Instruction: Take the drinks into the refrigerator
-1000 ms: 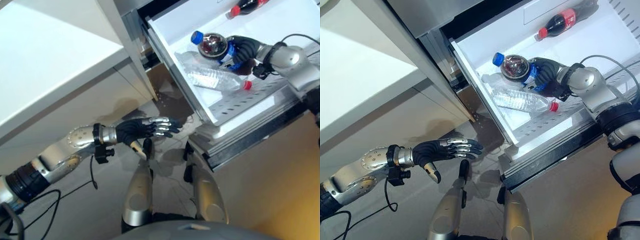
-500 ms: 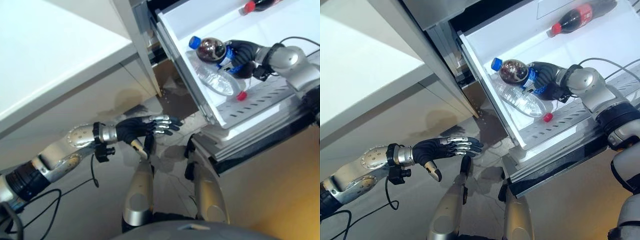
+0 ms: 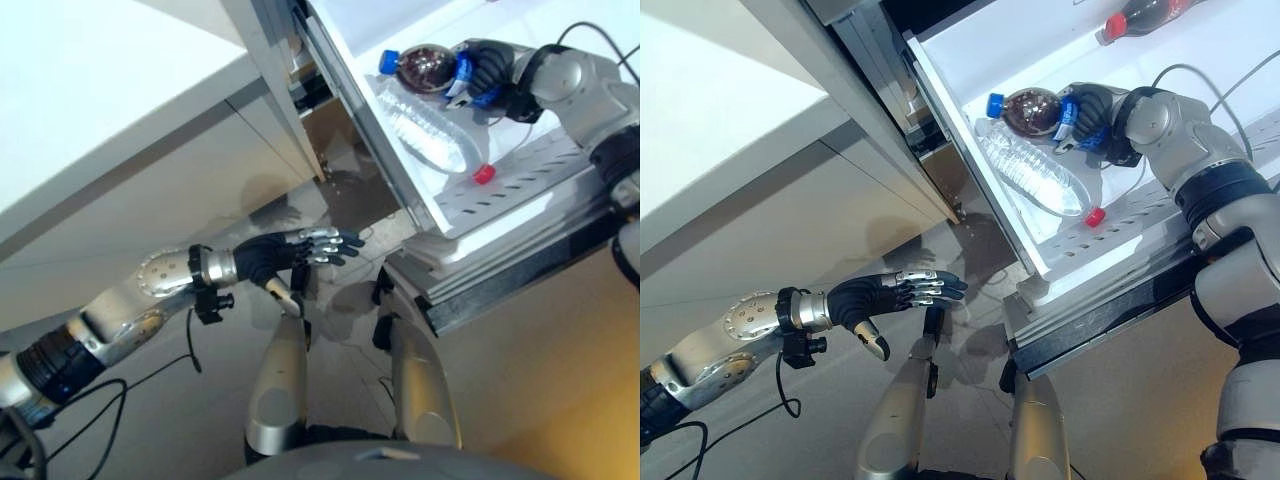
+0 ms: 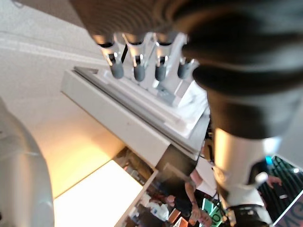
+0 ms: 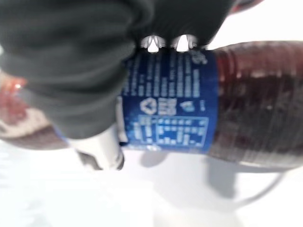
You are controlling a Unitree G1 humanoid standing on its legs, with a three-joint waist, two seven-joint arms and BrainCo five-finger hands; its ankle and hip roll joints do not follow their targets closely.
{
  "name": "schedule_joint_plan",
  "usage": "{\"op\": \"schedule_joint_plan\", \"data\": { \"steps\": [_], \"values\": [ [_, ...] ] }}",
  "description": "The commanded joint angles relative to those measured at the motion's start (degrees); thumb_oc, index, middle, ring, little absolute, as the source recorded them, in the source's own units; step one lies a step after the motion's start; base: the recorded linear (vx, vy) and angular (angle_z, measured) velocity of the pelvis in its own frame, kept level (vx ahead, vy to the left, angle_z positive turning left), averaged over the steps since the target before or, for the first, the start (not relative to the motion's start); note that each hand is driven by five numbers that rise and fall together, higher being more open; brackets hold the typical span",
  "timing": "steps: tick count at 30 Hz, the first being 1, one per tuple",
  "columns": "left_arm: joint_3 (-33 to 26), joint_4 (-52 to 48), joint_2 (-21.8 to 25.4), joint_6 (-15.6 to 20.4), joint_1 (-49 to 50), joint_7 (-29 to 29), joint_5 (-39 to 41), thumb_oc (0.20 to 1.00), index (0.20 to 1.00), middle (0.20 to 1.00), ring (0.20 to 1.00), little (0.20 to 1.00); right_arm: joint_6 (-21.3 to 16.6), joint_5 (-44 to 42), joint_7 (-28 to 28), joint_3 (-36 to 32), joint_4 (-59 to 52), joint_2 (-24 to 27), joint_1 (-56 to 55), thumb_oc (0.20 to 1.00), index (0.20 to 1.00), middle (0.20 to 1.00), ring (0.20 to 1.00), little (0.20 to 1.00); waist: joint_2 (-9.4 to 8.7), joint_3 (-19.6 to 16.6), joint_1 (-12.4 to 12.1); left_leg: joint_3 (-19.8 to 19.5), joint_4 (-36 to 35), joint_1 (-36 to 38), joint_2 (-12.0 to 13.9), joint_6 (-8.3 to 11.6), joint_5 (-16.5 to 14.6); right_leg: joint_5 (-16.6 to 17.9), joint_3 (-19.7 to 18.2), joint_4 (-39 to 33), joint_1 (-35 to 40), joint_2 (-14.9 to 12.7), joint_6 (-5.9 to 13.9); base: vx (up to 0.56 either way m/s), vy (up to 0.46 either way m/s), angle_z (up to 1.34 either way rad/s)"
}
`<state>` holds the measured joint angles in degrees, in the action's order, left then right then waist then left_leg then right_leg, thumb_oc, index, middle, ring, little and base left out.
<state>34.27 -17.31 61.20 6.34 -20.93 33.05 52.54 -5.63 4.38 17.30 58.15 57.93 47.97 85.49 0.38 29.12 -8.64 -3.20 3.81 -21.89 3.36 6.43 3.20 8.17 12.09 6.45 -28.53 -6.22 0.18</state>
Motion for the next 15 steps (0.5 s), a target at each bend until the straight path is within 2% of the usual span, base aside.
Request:
{"op": "schedule_joint_plan", "data": {
  "steps": [1,15],
  "values": [
    [-3.99,-8.61,-0.68,0.49,4.07,-1.02,-0.62,1.0,1.0,1.0,1.0,1.0,-1.54,10.21,-0.74,5.61,1.3,-4.79,-0.81,0.2,0.2,0.2,0.2,0.2,2.03,0.67,-0.03,-1.3,-8.81,2.42,-0.3,-3.79,2.68,-5.15,0.12,12.16,-4.01,-1.27,5.98,0.0,0.0,0.0],
    [-5.57,-8.4,-2.77,1.08,5.16,-1.97,-0.98,1.0,1.0,1.0,1.0,1.0,-1.62,12.85,-2.16,3.93,8.59,-8.64,-0.66,0.2,0.2,0.2,0.2,0.2,1.89,0.67,-0.13,-1.1,-8.81,2.05,-0.29,-3.8,2.55,-4.83,-0.15,11.3,-4.01,-1.19,6.03,0.0,0.0,0.0]
  ]
}}
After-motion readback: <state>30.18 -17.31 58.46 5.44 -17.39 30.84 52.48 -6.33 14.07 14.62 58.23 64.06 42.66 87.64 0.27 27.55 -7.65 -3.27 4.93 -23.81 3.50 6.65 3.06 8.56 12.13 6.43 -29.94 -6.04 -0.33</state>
